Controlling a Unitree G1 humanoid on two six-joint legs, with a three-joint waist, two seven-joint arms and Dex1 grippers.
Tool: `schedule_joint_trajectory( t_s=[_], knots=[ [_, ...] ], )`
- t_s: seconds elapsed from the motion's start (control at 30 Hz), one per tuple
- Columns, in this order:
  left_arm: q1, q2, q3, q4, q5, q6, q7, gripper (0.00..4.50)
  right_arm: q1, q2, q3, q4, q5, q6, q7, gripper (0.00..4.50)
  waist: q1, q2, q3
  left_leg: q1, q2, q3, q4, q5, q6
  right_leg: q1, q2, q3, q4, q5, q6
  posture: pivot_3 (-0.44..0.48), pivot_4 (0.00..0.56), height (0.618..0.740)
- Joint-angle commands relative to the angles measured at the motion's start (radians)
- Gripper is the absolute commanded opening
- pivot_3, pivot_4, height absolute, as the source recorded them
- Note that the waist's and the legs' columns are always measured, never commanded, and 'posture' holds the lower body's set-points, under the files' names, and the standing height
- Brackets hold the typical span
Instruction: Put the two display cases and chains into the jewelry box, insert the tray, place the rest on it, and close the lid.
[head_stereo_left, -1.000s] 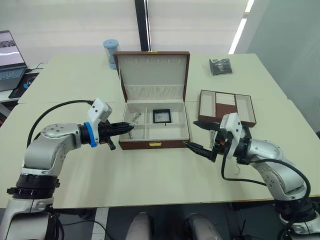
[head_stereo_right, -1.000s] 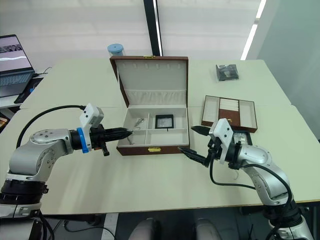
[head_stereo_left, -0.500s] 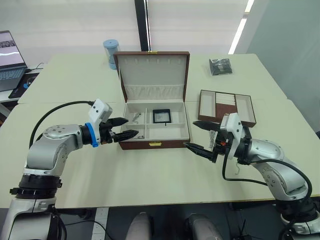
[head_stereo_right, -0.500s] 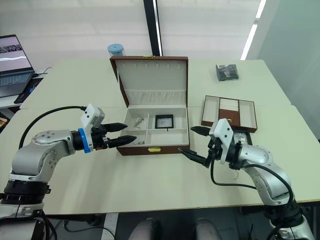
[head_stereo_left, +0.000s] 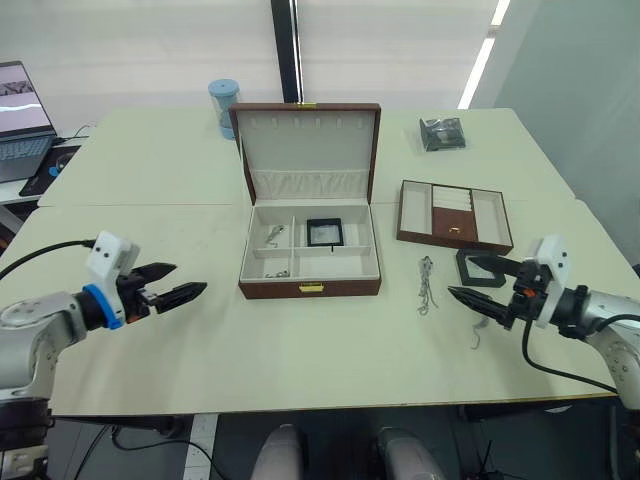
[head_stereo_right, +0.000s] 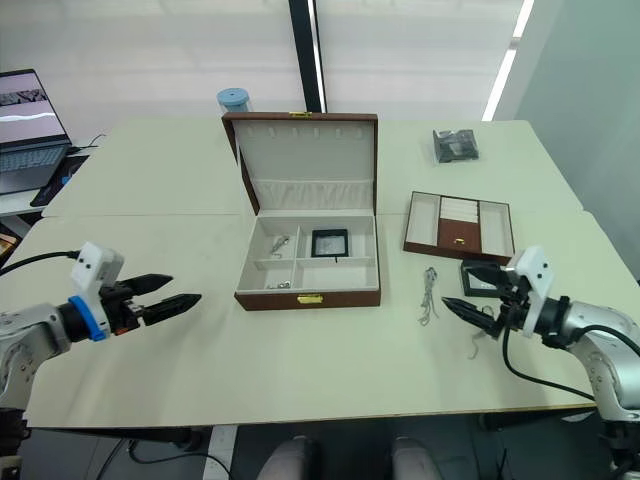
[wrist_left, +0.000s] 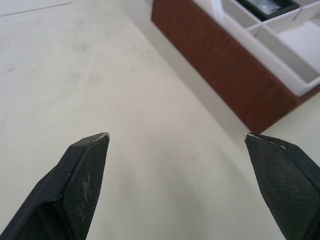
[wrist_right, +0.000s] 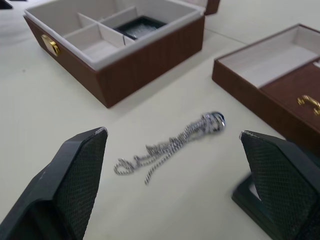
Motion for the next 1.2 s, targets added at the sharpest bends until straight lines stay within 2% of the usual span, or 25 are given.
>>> schedule_joint_trajectory(
  t_s=[0.03,0.17,0.33,0.57,0.9,1.2],
  knots=[
    [0.051,0.023,0.086,-0.025,0.003,-0.013,0.027,4.48,0.027,-0.034,-0.080,0.049,-0.012,-0.056,0.019,4.50,0.000,0.000,0.000,0.000,0.000,0.000,0.000,0.000,0.000,0.000,0.000,0.000,0.000,0.000,0.000,0.000,0.150,0.740],
    [0.146,0.022,0.151,-0.046,0.008,-0.019,0.047,4.48,0.041,-0.054,-0.126,0.098,-0.028,-0.074,0.001,4.50,-0.003,0.000,0.000,0.001,0.000,0.001,0.000,0.000,0.000,0.000,0.000,0.001,0.000,0.000,0.000,0.000,0.150,0.740],
    [0.202,0.020,0.190,-0.006,0.019,-0.050,0.054,4.48,0.040,-0.059,-0.117,0.169,-0.067,-0.120,0.009,4.50,-0.001,0.000,0.000,0.002,0.000,0.001,0.000,0.000,0.000,0.001,0.000,0.001,0.001,0.000,0.000,0.000,0.150,0.740],
    [0.218,0.013,0.197,-0.006,0.013,-0.062,0.061,4.48,0.013,-0.070,-0.117,0.247,-0.094,-0.148,0.019,4.50,-0.001,0.000,0.000,0.003,0.000,0.002,0.000,0.000,0.000,0.001,0.000,0.001,0.001,0.000,0.000,0.000,0.150,0.740],
    [0.208,0.014,0.177,-0.009,0.015,-0.068,0.065,4.48,0.011,-0.088,-0.113,0.270,-0.103,-0.155,0.034,4.50,-0.001,0.000,0.000,0.003,0.000,0.002,0.000,0.000,0.000,0.002,0.000,0.001,0.001,0.000,0.000,0.000,0.150,0.740],
    [0.198,-0.001,0.140,-0.099,-0.040,-0.059,-0.001,4.48,-0.006,-0.125,-0.080,0.182,-0.106,-0.110,0.054,4.50,-0.001,0.000,0.000,0.003,0.000,0.002,0.000,0.000,0.000,0.002,0.000,0.001,0.001,0.000,0.000,0.000,0.150,0.740]
  ],
)
